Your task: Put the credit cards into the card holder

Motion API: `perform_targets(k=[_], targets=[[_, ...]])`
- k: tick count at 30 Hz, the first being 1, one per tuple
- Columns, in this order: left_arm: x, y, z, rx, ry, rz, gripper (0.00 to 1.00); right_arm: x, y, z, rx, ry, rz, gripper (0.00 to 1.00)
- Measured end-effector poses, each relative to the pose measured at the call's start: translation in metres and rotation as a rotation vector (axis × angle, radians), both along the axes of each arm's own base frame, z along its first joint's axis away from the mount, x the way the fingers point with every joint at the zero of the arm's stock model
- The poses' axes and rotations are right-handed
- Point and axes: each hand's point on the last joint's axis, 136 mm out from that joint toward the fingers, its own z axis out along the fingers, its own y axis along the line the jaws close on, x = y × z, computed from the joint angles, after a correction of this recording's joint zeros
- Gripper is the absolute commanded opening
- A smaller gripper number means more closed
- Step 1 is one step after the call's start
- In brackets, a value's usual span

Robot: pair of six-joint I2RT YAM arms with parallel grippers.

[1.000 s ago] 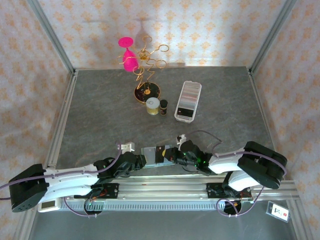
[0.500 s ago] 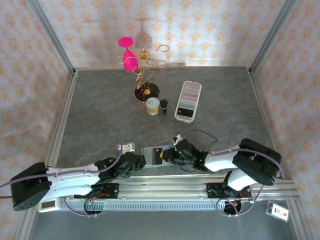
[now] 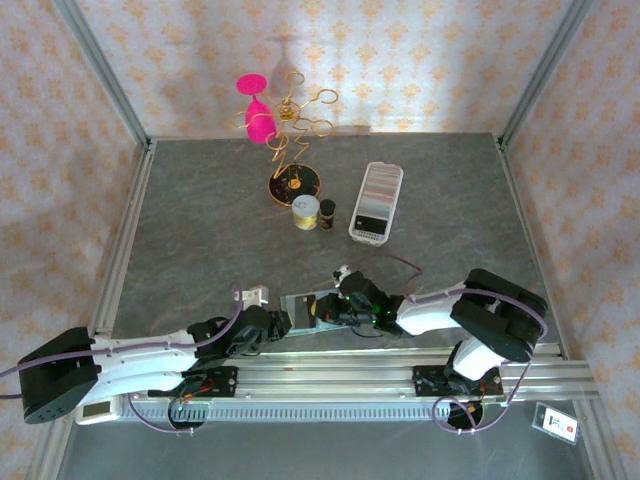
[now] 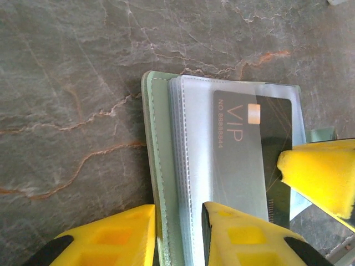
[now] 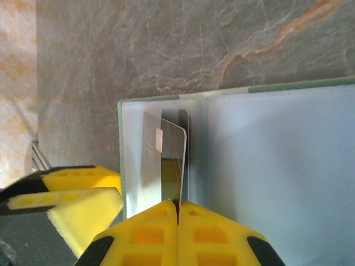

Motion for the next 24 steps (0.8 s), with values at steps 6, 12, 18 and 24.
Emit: perform_targets(k=[6,12,18,24], targets=[[0.000,0.000,0.000,-0.004,-0.001,0.004,0.34,-0.001,0.004,0.001,-0.029,-0.013,0.045,0.00],[0.001,-0.001,0.002,-0.013,-0.004,0.007,0.37,0.000,0.011,-0.003,-0.036,-0.004,0.062,0.00],[0.001,-0.001,0.003,-0.026,-0.002,0.013,0.41,0.001,0.013,-0.005,-0.039,-0.002,0.068,0.00],[0.001,-0.006,0.005,-0.057,0.001,0.005,0.41,0.001,0.013,-0.007,-0.043,0.000,0.068,0.00]])
